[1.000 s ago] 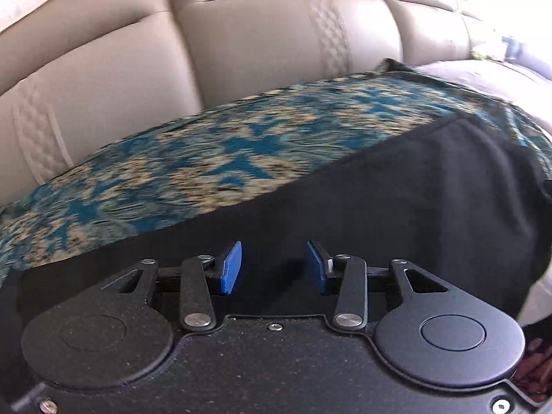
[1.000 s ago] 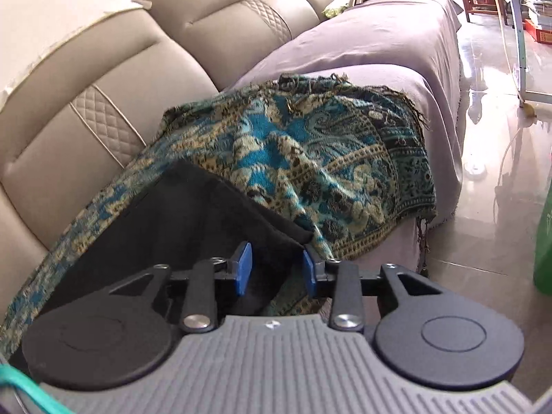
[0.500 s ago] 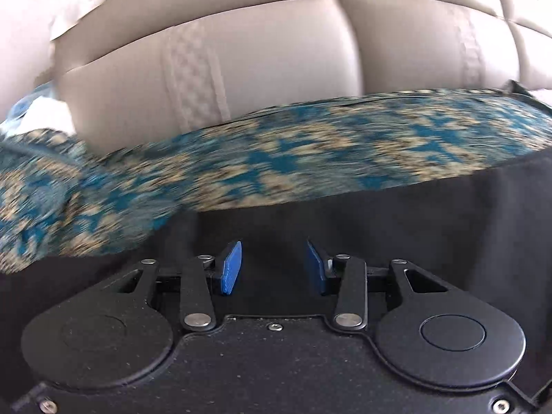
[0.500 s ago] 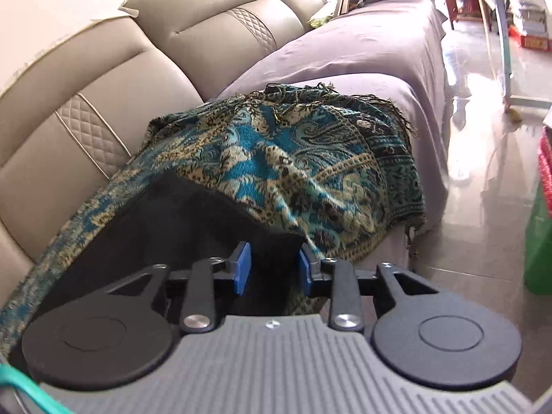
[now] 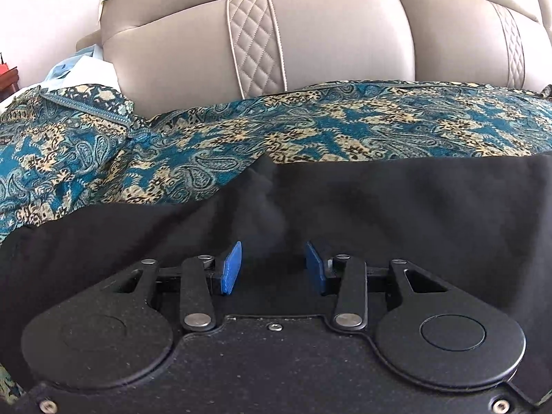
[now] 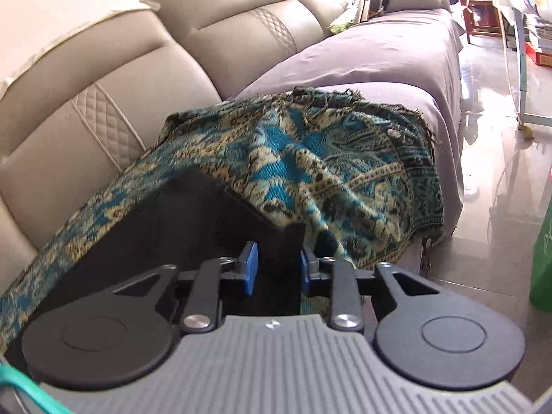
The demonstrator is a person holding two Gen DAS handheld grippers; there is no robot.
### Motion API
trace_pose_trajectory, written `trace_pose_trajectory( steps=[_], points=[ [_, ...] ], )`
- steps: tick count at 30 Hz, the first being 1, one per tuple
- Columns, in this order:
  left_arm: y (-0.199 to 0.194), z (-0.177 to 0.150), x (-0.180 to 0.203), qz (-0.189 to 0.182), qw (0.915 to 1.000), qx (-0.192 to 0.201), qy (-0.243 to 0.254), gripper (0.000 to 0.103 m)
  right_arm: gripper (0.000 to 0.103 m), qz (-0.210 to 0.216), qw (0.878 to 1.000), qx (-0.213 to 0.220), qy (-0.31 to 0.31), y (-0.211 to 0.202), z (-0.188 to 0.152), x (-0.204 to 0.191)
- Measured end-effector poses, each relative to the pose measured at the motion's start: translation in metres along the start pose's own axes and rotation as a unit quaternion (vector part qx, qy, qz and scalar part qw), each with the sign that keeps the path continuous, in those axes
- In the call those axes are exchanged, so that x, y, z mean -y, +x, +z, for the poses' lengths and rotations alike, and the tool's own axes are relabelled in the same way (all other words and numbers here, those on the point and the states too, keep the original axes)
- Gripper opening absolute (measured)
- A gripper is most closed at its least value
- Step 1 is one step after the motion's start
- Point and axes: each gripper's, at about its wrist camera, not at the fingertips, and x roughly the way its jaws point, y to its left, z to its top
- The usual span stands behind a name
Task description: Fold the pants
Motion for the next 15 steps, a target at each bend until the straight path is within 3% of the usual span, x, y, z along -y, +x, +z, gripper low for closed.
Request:
trace_pose_trajectory(
  steps=[2, 5, 10, 13, 15],
  points=[
    [0.000, 0.000, -0.002, 0.000, 1.0000, -0.001, -0.005, 0.040, 0.031, -0.002, 1.000, 0.000, 0.003, 0.003, 0.003, 0.000],
    [-0.001, 0.000, -0.003, -0.007, 0.9999, -0.001, -0.009, 0.040, 0.010, -0.001, 1.000, -0.004, 0.016, 0.004, 0.009, 0.004],
    [-0.006, 0.000, 0.002, -0.031, 0.9995, 0.006, -0.009, 0.040, 0.010, 0.028, 0.999, 0.013, -0.024, -0.011, 0.020, -0.021],
    [-0.009, 0.000, -0.001, -0.046, 0.9984, 0.009, -0.033, 0.040, 0.009, 0.092, 0.994, 0.009, -0.063, -0.022, 0.027, -0.068],
    [-0.013, -0.001, -0.007, -0.054, 0.9971, 0.010, -0.053, 0.040, 0.009, 0.147, 0.981, -0.003, -0.124, -0.033, 0.016, -0.123]
  ],
)
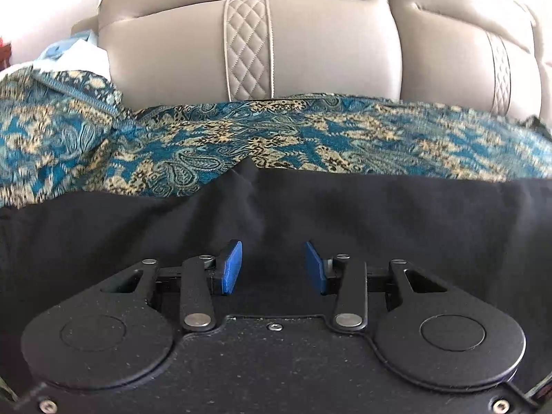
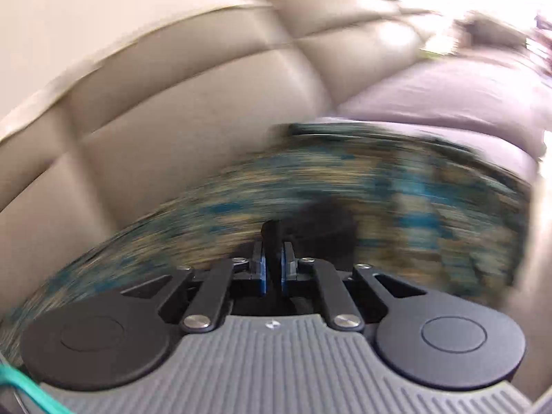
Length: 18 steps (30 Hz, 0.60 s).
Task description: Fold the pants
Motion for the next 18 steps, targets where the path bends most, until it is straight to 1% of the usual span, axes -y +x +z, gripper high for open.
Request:
trace_pose_trajectory(
  steps=[2, 3, 5, 6, 8, 10, 12, 13, 14, 15, 18],
  points=[
    [-0.006, 0.000, -0.008, -0.005, 0.9999, 0.003, -0.013, 0.040, 0.009, 0.066, 0.996, -0.018, -0.065, 0.001, -0.011, -0.061],
    [-0.011, -0.001, -0.012, -0.006, 0.9998, 0.006, -0.020, 0.040, 0.009, 0.110, 0.988, -0.037, -0.105, 0.000, -0.025, -0.097],
    [-0.019, -0.002, -0.023, -0.011, 0.9993, 0.006, -0.034, 0.039, 0.010, 0.178, 0.967, -0.066, -0.170, -0.007, -0.056, -0.152],
    [-0.023, -0.003, -0.029, -0.015, 0.9990, 0.006, -0.042, 0.039, 0.010, 0.213, 0.952, -0.083, -0.205, -0.013, -0.078, -0.179],
    [-0.030, -0.007, -0.042, -0.027, 0.9977, -0.001, -0.062, 0.039, 0.010, 0.253, 0.927, -0.109, -0.253, -0.024, -0.116, -0.211],
    [-0.036, -0.013, -0.052, -0.045, 0.9957, -0.012, -0.080, 0.039, 0.010, 0.274, 0.906, -0.128, -0.296, -0.035, -0.151, -0.230],
    [-0.040, -0.022, -0.058, -0.069, 0.9930, -0.026, -0.092, 0.039, 0.013, 0.281, 0.894, -0.130, -0.324, -0.045, -0.176, -0.238],
    [-0.042, -0.026, -0.059, -0.080, 0.9916, -0.031, -0.096, 0.039, 0.020, 0.284, 0.890, -0.119, -0.335, -0.052, -0.184, -0.237],
    [-0.044, -0.029, -0.060, -0.089, 0.9905, -0.035, -0.099, 0.039, 0.035, 0.290, 0.886, -0.106, -0.346, -0.059, -0.189, -0.236],
    [-0.046, -0.033, -0.059, -0.103, 0.9886, -0.041, -0.102, 0.039, 0.046, 0.293, 0.884, -0.098, -0.351, -0.062, -0.190, -0.234],
    [-0.048, -0.038, -0.054, -0.144, 0.9813, -0.060, -0.113, 0.039, 0.055, 0.305, 0.881, -0.091, -0.350, -0.072, -0.192, -0.224]
  ],
)
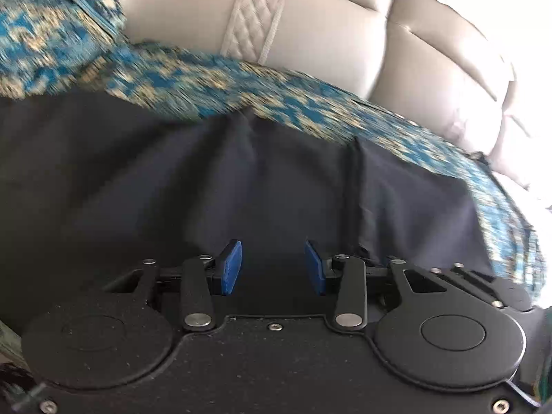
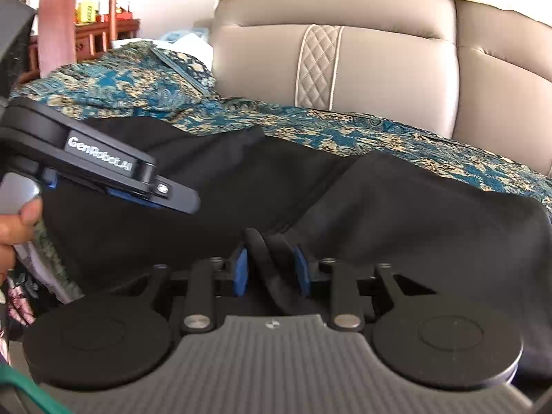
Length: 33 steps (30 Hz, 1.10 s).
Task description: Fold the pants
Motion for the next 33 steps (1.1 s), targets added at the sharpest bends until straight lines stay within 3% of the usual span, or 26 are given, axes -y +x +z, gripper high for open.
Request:
trace_pose_trajectory(
  steps=[4, 9, 16, 21, 25, 28, 30, 33],
  points=[
    [0.004, -0.004, 0.014, -0.050, 0.9985, -0.021, -0.007, 0.041, 0.065, -0.019, 1.000, 0.019, -0.009, -0.021, -0.010, -0.002],
    [0.022, -0.008, 0.042, -0.073, 0.9963, -0.045, -0.001, 0.047, 0.069, -0.065, 0.997, 0.019, -0.028, -0.045, -0.031, -0.003],
    [0.039, -0.003, 0.065, -0.054, 0.9976, -0.038, -0.017, 0.050, 0.073, -0.148, 0.988, 0.029, -0.025, -0.073, -0.056, 0.009],
    [0.037, 0.000, 0.074, -0.018, 0.9986, -0.047, -0.015, 0.047, 0.074, -0.174, 0.984, 0.033, -0.010, -0.085, -0.066, 0.020],
    [0.017, -0.004, 0.063, -0.015, 0.9986, -0.037, -0.035, 0.046, 0.077, -0.161, 0.984, 0.057, -0.050, -0.079, -0.058, 0.010],
    [0.001, -0.007, 0.048, -0.024, 0.9967, -0.041, -0.066, 0.042, 0.077, -0.128, 0.987, 0.072, -0.068, -0.061, -0.043, 0.000],
    [-0.005, -0.010, 0.037, -0.046, 0.9935, -0.052, -0.090, 0.036, 0.073, -0.103, 0.990, 0.070, -0.065, -0.046, -0.032, -0.004],
    [-0.006, -0.014, 0.027, -0.067, 0.9893, -0.063, -0.113, 0.034, 0.060, -0.082, 0.991, 0.042, -0.093, -0.022, -0.023, -0.011]
  ],
)
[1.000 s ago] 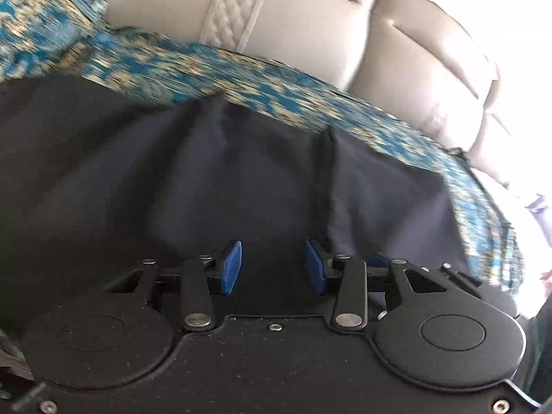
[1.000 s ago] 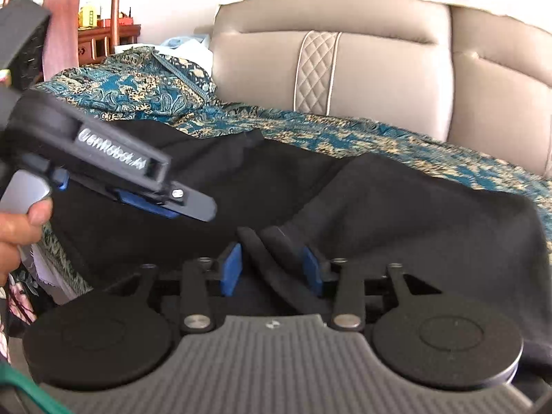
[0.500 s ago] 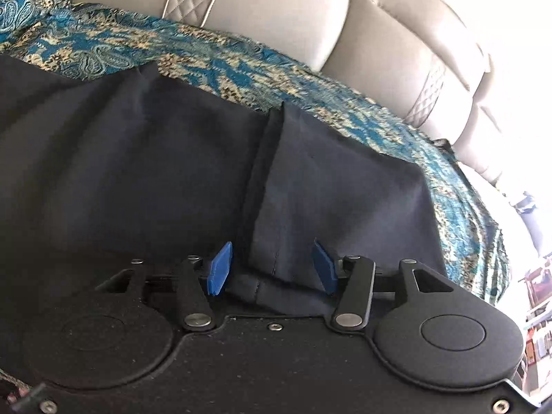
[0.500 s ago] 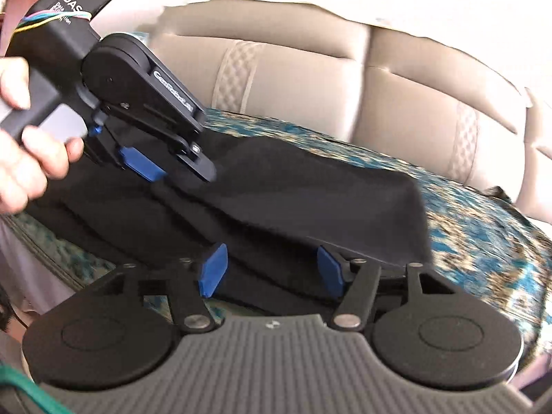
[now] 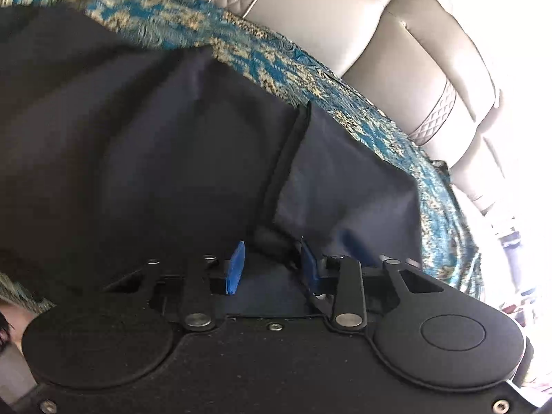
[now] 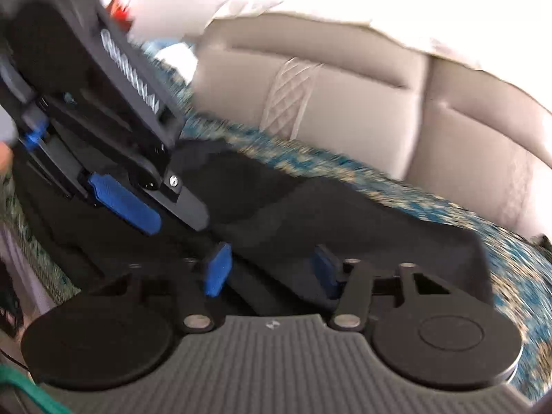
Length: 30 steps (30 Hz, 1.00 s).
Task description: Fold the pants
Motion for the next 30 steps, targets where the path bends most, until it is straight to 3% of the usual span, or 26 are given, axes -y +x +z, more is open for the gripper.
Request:
trace_pose_trajectory(
  steps=[1, 2, 3, 4, 8, 12, 19, 25, 28, 30],
  points=[
    [0.001, -0.001, -0.003, -0.002, 1.0000, -0.002, -0.007, 0.034, 0.048, 0.009, 1.000, -0.007, -0.007, 0.006, 0.002, -0.001],
    [0.003, -0.002, -0.006, -0.005, 0.9999, -0.004, -0.015, 0.034, 0.028, 0.017, 1.000, -0.012, -0.011, 0.010, 0.002, -0.003],
    [0.006, -0.002, -0.010, -0.010, 0.9995, -0.006, -0.029, 0.034, 0.019, 0.025, 1.000, -0.013, -0.014, 0.013, 0.003, -0.004],
    [0.008, -0.002, -0.014, -0.019, 0.9988, -0.007, -0.044, 0.034, 0.004, 0.029, 0.999, -0.009, -0.015, 0.013, 0.003, -0.005],
    [0.015, 0.001, -0.035, -0.058, 0.9917, -0.005, -0.115, 0.034, 0.003, 0.036, 0.999, 0.020, -0.022, 0.000, 0.004, -0.008],
    [0.014, 0.007, -0.051, -0.062, 0.9870, 0.011, -0.148, 0.034, 0.003, 0.050, 0.998, 0.025, -0.027, -0.009, 0.003, -0.015],
    [0.031, 0.027, -0.039, -0.045, 0.9942, -0.004, -0.098, 0.041, 0.003, 0.071, 0.997, 0.018, -0.018, -0.018, -0.004, -0.021],
    [0.051, 0.044, -0.020, -0.044, 0.9957, -0.051, -0.063, 0.043, 0.003, 0.087, 0.995, 0.020, -0.035, -0.021, -0.009, -0.030],
    [0.059, 0.046, -0.006, -0.028, 0.9968, -0.069, -0.029, 0.024, 0.003, 0.089, 0.995, 0.019, -0.028, -0.017, -0.010, -0.029],
    [0.062, 0.043, 0.000, -0.019, 0.9971, -0.073, -0.011, 0.024, 0.003, 0.093, 0.995, 0.023, -0.019, -0.016, -0.011, -0.026]
  ],
)
